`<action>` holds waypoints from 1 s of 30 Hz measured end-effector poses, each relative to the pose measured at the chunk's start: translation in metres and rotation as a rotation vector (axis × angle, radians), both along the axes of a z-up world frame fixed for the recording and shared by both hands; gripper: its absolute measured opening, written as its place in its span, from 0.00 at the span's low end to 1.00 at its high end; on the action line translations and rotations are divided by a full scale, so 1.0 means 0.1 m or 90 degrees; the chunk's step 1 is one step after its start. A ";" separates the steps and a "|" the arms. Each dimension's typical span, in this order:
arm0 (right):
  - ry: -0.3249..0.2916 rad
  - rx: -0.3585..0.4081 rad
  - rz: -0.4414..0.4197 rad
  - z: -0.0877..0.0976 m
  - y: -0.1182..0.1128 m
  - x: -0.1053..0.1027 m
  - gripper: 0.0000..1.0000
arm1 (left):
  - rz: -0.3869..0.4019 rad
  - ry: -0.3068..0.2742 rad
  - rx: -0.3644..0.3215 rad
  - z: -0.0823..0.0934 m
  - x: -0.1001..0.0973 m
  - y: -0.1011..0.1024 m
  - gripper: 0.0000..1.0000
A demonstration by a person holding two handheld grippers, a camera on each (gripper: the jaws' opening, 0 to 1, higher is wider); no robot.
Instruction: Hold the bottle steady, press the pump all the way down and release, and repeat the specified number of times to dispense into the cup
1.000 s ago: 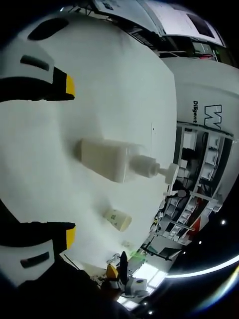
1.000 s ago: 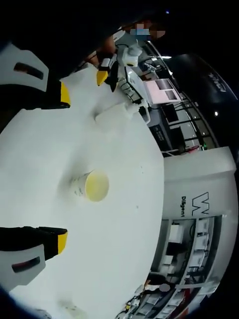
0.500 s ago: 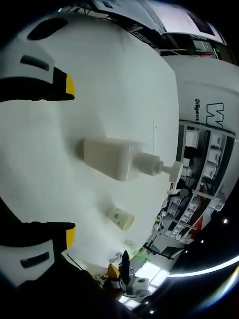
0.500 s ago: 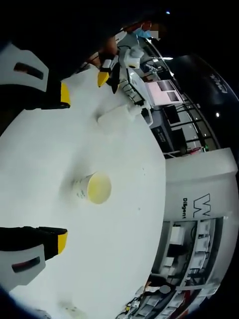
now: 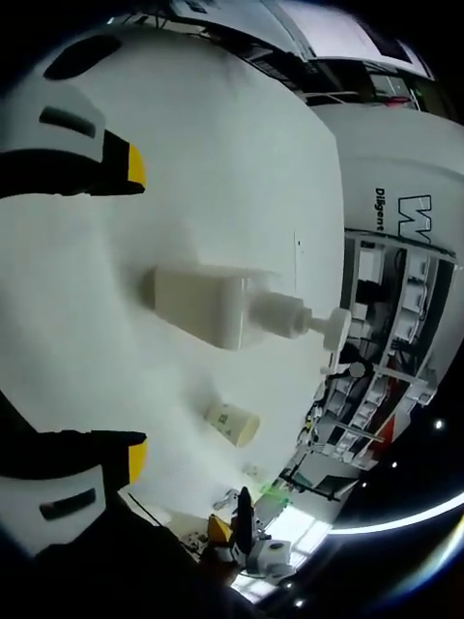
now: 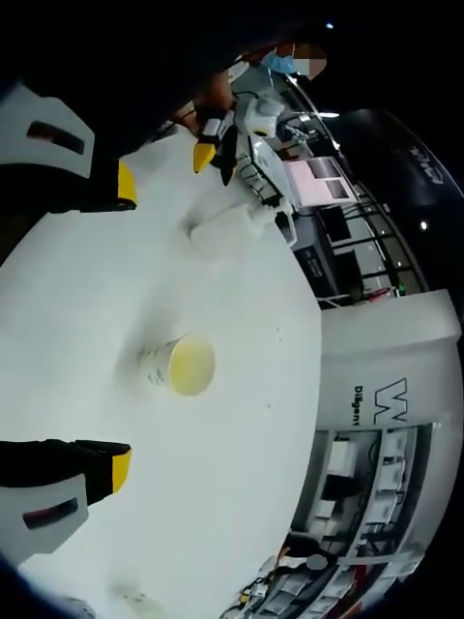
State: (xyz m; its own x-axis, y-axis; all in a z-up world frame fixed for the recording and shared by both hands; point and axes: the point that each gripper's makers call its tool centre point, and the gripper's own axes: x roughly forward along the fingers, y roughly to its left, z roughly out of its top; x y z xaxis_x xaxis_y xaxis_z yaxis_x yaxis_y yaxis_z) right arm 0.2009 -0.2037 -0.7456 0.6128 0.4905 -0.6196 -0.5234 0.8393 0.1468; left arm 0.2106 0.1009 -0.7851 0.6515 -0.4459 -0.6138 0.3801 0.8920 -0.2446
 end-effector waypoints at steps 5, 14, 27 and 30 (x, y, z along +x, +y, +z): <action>0.000 -0.001 0.002 0.00 0.01 -0.01 0.99 | -0.005 0.001 0.004 -0.02 0.01 -0.02 0.99; 0.003 -0.003 0.004 -0.01 0.01 -0.06 0.99 | -0.004 -0.002 0.017 -0.04 0.07 -0.06 0.99; -0.003 -0.013 -0.002 0.02 -0.05 -0.07 0.99 | 0.006 -0.020 0.027 -0.05 0.27 -0.13 0.98; -0.004 -0.015 -0.004 0.03 -0.07 -0.08 0.99 | 0.012 -0.024 0.027 -0.04 0.32 -0.15 0.97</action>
State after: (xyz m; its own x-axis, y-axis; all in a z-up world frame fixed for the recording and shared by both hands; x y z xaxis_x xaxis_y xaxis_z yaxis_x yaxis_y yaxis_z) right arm 0.1925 -0.2103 -0.7431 0.6190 0.4728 -0.6271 -0.5195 0.8453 0.1245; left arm 0.2430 0.0856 -0.7893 0.6828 -0.4082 -0.6059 0.3720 0.9080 -0.1925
